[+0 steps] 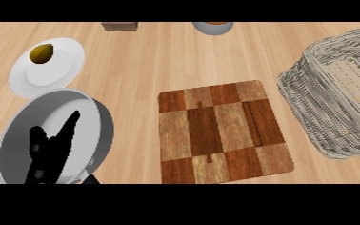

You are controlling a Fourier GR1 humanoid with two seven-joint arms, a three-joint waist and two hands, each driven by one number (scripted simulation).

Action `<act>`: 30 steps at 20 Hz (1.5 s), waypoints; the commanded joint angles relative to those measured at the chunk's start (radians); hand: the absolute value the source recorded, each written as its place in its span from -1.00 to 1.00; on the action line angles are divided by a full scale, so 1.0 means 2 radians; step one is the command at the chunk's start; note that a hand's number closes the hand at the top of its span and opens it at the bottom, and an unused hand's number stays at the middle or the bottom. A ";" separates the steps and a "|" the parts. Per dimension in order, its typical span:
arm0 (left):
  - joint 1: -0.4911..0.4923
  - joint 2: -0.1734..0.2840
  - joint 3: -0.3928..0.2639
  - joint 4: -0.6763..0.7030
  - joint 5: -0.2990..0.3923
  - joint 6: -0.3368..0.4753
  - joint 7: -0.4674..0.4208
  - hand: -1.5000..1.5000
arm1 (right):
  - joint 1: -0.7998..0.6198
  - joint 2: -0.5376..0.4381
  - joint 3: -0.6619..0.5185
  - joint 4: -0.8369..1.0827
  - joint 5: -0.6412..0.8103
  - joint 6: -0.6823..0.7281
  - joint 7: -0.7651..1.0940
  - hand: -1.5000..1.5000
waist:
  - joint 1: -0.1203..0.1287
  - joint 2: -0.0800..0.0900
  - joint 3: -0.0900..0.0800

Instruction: Pick the tomato from the cutting board and place it in the basket

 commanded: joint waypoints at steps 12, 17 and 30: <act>0.009 -0.017 -0.008 0.016 -0.001 -0.020 0.021 0.00 | -0.176 -0.042 0.076 0.285 0.024 0.063 -0.066 1.00 | 0.022 0.007 -0.005; 0.000 -0.026 -0.010 0.031 -0.015 -0.010 0.013 0.00 | -0.191 -0.011 0.057 0.406 -0.018 0.128 -0.128 1.00 | 0.016 0.007 -0.005; 0.002 -0.028 -0.004 0.033 -0.015 -0.027 0.009 0.00 | -0.240 -0.013 0.116 0.568 0.162 0.079 -0.251 1.00 | 0.021 0.009 -0.005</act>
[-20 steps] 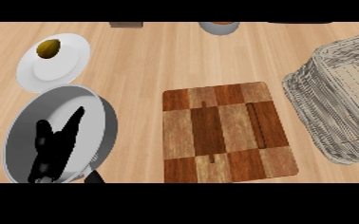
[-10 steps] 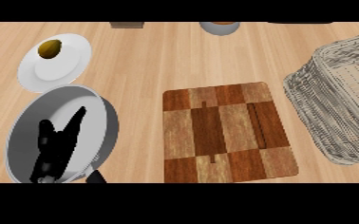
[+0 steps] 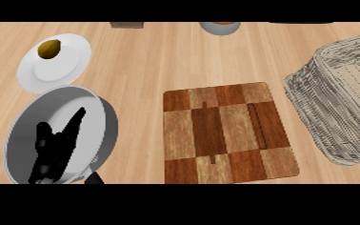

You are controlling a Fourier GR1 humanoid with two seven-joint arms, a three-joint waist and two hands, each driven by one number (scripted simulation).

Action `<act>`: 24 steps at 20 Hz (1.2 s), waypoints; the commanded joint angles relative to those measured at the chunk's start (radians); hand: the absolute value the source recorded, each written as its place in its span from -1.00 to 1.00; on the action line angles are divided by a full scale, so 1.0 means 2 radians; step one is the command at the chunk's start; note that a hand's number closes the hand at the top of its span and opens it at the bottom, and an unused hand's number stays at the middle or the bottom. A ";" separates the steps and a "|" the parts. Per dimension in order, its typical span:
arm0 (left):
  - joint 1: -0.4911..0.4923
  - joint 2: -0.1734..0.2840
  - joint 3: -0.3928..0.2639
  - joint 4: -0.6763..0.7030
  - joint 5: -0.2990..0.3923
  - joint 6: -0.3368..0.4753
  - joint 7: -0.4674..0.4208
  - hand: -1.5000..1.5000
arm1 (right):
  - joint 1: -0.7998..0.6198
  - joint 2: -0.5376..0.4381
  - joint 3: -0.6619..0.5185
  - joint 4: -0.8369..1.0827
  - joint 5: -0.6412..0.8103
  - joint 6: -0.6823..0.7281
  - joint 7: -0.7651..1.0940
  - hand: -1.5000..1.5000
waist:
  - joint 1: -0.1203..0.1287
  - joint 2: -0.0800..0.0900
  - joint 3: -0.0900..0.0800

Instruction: Pick the tomato from the cutting board and place it in the basket

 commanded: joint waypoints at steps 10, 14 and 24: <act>0.000 -0.031 -0.006 0.042 -0.006 0.007 0.014 0.00 | -0.095 -0.051 0.005 0.202 0.093 0.028 -0.158 -1.00 | 0.000 0.005 -0.006; 0.021 -0.026 -0.012 0.006 -0.011 0.001 0.025 0.00 | -0.106 -0.048 -0.028 0.251 0.068 0.042 -0.177 -1.00 | -0.001 0.003 -0.005; 0.019 -0.029 0.001 0.018 -0.011 -0.002 0.012 0.00 | -0.112 -0.146 -0.089 0.404 0.050 0.102 -0.200 -1.00 | 0.001 0.007 -0.004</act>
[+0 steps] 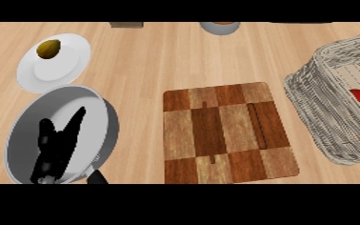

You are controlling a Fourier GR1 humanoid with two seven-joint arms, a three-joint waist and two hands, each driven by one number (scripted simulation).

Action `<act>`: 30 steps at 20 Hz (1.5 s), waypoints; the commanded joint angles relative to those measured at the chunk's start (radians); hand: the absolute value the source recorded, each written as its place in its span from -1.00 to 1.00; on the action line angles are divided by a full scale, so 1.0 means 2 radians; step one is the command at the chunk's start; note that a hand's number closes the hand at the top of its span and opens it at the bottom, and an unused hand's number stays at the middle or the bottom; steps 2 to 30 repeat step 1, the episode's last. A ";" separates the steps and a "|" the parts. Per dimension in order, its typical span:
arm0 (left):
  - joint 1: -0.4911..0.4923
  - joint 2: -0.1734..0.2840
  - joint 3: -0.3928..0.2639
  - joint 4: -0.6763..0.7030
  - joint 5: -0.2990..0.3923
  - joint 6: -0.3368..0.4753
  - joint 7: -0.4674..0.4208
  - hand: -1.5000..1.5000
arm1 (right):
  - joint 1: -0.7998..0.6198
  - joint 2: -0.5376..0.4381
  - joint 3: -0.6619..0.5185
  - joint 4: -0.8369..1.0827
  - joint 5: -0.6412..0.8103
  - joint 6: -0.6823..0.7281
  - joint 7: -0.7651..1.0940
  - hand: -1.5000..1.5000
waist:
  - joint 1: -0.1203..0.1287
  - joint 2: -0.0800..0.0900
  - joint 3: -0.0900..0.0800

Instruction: Pick the tomato from the cutting board and place it in the basket

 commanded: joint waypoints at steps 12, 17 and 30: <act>0.015 -0.005 0.001 0.039 0.009 -0.016 -0.011 0.00 | 0.009 -0.055 -0.027 0.068 -0.009 0.047 -0.018 -1.00 | -0.003 0.005 -0.004; 0.015 -0.005 0.001 0.039 0.009 -0.016 -0.011 0.00 | 0.009 -0.055 -0.027 0.068 -0.009 0.047 -0.018 -1.00 | -0.003 0.005 -0.004; 0.015 -0.005 0.001 0.039 0.009 -0.016 -0.011 0.00 | 0.009 -0.055 -0.027 0.068 -0.009 0.047 -0.018 -1.00 | -0.003 0.005 -0.004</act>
